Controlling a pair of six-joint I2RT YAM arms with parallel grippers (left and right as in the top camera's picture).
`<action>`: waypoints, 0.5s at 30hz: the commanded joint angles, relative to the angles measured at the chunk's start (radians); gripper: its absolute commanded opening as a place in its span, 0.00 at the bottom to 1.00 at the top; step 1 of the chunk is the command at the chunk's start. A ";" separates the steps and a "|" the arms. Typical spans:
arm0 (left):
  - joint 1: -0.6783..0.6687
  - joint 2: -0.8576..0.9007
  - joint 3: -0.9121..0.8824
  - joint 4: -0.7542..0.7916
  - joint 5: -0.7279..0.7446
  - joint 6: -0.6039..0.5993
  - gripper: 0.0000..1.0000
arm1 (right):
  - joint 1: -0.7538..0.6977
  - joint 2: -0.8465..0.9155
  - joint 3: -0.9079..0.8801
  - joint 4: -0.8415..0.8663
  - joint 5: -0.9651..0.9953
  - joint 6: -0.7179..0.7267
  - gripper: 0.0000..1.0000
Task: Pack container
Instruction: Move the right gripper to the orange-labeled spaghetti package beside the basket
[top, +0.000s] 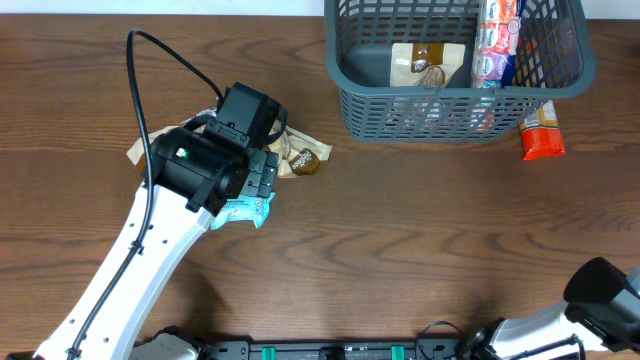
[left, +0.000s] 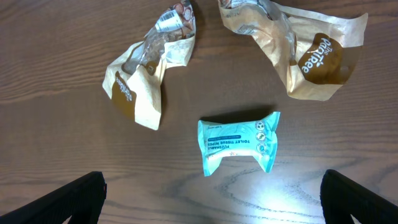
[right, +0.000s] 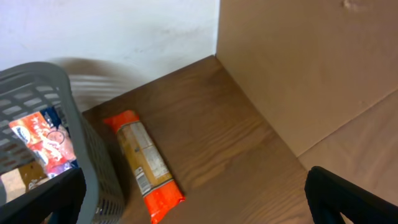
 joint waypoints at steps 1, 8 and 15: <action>0.005 0.010 -0.004 0.000 -0.002 -0.012 0.99 | -0.011 0.008 0.003 0.013 -0.018 -0.039 0.99; 0.005 0.010 -0.004 0.000 -0.002 -0.012 0.99 | -0.009 0.143 0.003 -0.106 -0.093 -0.375 0.99; 0.005 0.010 -0.004 0.000 -0.002 -0.012 0.99 | -0.006 0.359 0.003 -0.136 -0.245 -0.473 0.99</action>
